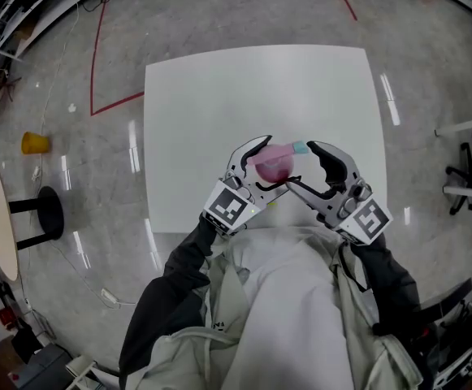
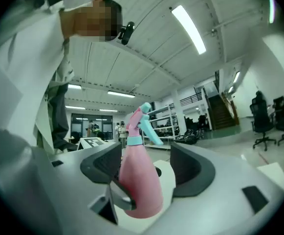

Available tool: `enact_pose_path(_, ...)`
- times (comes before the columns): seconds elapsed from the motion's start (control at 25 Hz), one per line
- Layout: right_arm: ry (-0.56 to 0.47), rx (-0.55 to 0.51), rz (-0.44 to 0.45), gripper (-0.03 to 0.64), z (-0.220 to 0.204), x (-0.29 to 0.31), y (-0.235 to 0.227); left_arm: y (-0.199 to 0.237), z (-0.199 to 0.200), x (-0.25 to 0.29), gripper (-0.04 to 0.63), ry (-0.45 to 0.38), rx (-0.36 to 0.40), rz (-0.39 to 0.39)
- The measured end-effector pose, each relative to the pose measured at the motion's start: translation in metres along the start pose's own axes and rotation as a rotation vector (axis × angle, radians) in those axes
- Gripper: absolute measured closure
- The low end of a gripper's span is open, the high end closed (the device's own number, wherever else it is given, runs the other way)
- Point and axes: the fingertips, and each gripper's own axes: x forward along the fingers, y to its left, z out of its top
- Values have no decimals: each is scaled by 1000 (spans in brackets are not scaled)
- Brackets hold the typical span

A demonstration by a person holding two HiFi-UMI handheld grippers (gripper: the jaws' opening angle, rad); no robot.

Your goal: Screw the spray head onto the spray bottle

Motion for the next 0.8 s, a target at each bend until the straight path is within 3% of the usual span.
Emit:
enact_pose_path(0.12, 60, 3, 130, 325, 4, 8, 10, -22, -5, 1, 164, 49, 58, -131)
enact_pose_path(0.24, 152, -91, 183, 332, 0, 16, 23, -32, -13, 5, 164, 86, 72, -161)
enact_pose_path(0.32, 175, -122, 173, 489, -3, 17, 27, -30, -14, 7, 164, 85, 60, -139)
enact_pose_path(0.48, 150, -120, 63, 492, -3, 21, 17, -15, -14, 9, 164, 95, 62, -19)
enact_pose_path(0.68, 124, -95, -308, 492, 0, 30, -4, 11, -24, 18, 164, 174, 57, 319)
enact_pose_path(0.72, 128, -103, -337, 492, 0, 31, -3, 12, -23, 18, 164, 171, 49, 348)
enact_pose_path(0.8, 128, -98, -326, 492, 0, 30, 2, 11, -15, 17, 164, 138, 43, 334)
